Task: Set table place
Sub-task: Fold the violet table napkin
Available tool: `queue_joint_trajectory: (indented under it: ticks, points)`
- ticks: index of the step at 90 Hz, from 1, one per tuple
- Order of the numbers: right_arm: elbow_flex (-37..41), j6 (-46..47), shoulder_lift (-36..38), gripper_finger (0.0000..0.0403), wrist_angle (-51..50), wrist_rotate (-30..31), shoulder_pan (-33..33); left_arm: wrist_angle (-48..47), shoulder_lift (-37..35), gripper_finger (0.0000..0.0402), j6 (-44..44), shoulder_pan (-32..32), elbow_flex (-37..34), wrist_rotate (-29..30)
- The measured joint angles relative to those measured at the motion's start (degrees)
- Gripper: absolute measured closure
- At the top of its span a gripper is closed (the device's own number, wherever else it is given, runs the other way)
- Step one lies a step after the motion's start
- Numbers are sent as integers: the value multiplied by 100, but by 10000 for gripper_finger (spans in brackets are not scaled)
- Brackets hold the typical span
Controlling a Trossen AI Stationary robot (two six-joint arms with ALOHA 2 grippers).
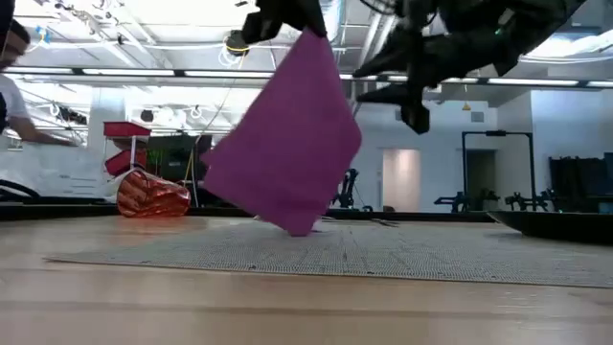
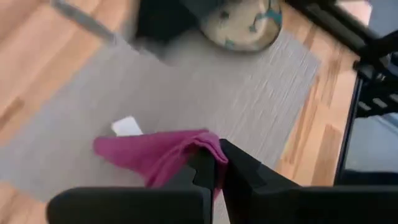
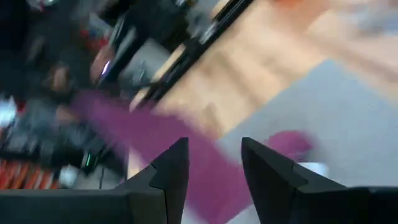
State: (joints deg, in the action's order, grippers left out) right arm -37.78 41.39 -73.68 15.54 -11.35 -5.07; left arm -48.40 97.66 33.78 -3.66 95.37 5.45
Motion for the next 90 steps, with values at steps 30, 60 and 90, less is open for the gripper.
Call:
queue_joint_trajectory:
  ticks: [30,60,90]
  points:
    - [0,-13,151,283,-1123,1560,1317,364,225,401,-649,1091,-4,-114]
    - [7,22,-167,287,-726,2004,1405,1594,90,401,-614,1152,594,-343]
    - [9,-91,-130,287,-286,2252,1181,1834,77,401,-1039,1146,1429,333]
